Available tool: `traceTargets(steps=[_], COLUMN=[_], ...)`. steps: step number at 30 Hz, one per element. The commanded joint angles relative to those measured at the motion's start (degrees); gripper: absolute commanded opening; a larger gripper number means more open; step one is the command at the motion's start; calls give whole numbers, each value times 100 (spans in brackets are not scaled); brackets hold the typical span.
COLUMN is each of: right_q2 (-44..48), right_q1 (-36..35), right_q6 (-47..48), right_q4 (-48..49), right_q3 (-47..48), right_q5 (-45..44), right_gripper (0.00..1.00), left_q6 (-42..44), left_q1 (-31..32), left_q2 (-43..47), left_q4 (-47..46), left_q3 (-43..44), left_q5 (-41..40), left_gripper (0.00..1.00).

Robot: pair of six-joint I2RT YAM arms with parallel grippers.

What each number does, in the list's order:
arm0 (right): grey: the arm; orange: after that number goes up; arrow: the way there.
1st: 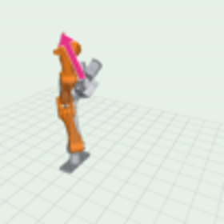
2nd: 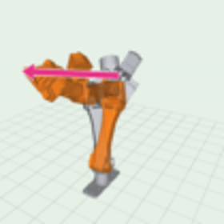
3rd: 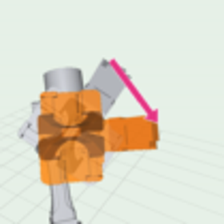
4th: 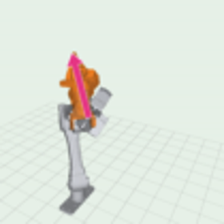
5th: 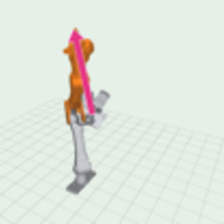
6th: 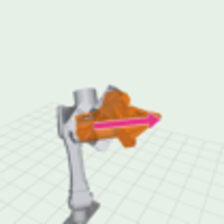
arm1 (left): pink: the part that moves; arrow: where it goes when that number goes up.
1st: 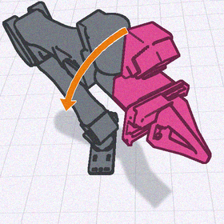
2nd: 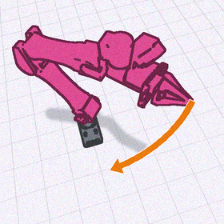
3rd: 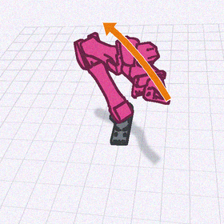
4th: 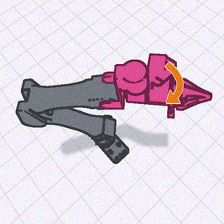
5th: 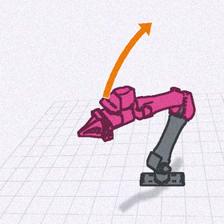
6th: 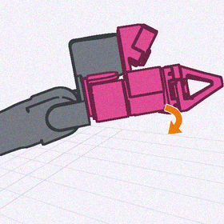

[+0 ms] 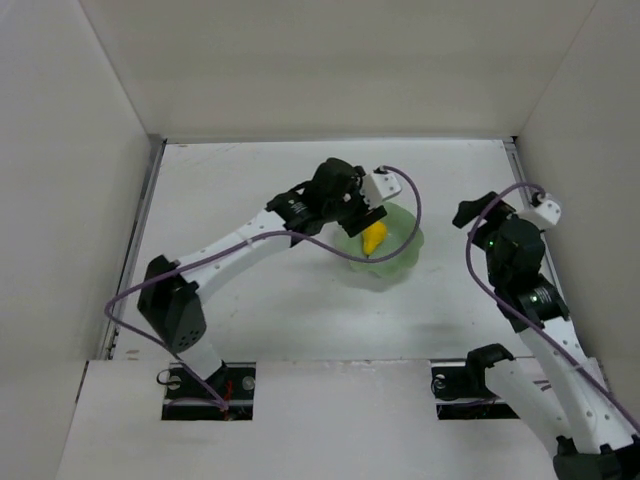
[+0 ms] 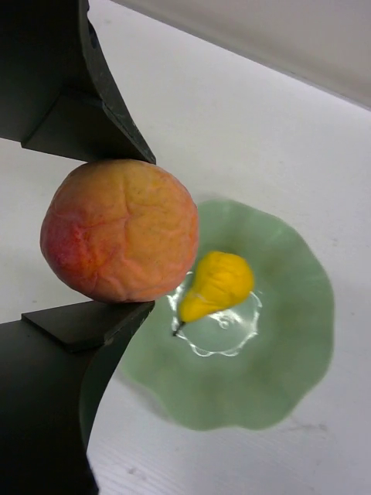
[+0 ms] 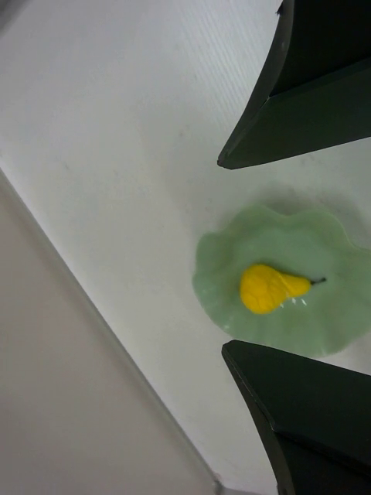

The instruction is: Place and organize the fake fruits in the fruit bowl

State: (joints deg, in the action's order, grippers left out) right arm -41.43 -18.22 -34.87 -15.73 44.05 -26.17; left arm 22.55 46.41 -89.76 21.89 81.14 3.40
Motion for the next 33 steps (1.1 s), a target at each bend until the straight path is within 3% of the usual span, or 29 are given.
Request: traceTargets(steps=[1,8,13,16,22,28,33], right_q2=[529,952,935,874,505,319,416], right_q1=[585,1176,1132,1053,895,1017,1307], right_q6=[217,236,209,192,226,209,218], right_q4=[-395,-826,-880,-827,-739,-757,-783], right_q3=[-81,-213,-222,-230,-196,-309,-503], right_q5=[-397,174,183,191,481,1017,1158], right_gripper=[100,100,100,100,100,100,100], left_q6=[-57,-119,-119,-171,-399,-1067,-1445], left_q1=[91,214,320,338,189,-1084,-2183], left_q2=[-910,-2142,-2047,-1818,-1212,-220,510], left_q4=[-237,-404,-378,-343,34,456,536], left_q3=[488,1526,1484,1326,1193,422,-694], left_q5=[415,671,671,671,478,416,-408], left_gripper=[53,61,94,100,100,100,100])
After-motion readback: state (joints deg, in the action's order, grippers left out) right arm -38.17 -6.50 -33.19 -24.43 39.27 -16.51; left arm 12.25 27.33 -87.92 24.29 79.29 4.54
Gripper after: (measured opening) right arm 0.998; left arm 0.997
